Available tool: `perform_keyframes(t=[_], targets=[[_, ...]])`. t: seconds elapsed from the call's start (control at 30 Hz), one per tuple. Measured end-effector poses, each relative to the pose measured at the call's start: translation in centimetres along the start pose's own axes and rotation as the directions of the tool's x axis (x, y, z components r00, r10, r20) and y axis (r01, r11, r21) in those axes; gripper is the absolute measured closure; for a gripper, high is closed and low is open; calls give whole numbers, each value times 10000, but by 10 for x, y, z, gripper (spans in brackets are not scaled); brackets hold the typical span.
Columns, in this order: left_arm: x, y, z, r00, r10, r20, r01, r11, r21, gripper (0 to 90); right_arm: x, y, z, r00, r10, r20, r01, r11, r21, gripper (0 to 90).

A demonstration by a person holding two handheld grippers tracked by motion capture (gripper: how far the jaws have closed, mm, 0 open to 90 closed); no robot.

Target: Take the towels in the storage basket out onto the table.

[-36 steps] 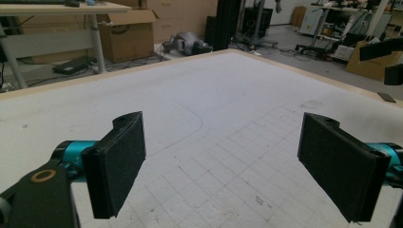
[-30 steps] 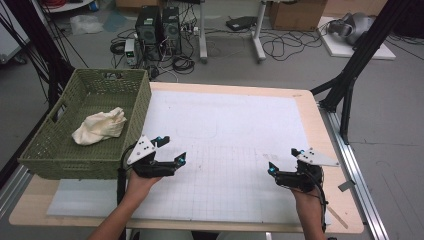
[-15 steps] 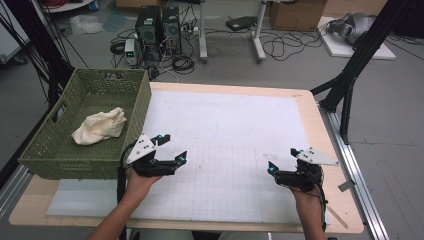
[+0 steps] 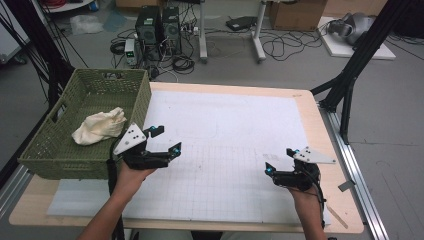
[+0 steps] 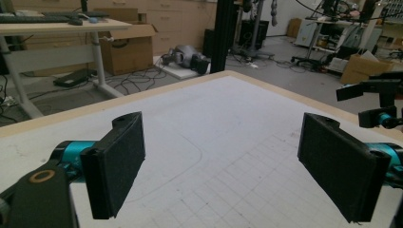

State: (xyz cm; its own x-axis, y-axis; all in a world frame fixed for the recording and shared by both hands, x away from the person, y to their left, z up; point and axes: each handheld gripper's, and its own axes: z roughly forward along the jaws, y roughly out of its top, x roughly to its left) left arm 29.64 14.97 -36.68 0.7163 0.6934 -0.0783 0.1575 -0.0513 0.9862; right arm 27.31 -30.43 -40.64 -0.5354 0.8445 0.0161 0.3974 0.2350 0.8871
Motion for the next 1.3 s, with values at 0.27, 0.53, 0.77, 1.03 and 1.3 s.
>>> perform_keyframes(t=[0.27, 0.53, 0.77, 1.03, 1.3], targets=[[22, 29, -26, 9996, -37, -267, 28, 9994, -358, 166, 2, 2, -1, 10000, 65, 50, -66, 9999, 78, 64], [61, 57, -56, 9950, 112, -992, -131, 9998, -177, 166, 4, 3, -3, 9998, 71, 175, -71, 10000, 32, 64], [89, 61, -73, 9885, -73, -1514, 72, 10000, -13, 169, 2, 2, -3, 9998, 141, 102, -141, 9999, 5, 64], [131, 58, -85, 9704, -300, -2395, 480, 9964, 696, 179, 3, 2, -1, 9999, 77, 76, -78, 10000, 56, 64], [169, 44, -81, 9382, -404, -3438, 1082, 9777, 1803, 218, 5, 2, -1, 9999, 19, 169, -20, 10000, 55, 64]])
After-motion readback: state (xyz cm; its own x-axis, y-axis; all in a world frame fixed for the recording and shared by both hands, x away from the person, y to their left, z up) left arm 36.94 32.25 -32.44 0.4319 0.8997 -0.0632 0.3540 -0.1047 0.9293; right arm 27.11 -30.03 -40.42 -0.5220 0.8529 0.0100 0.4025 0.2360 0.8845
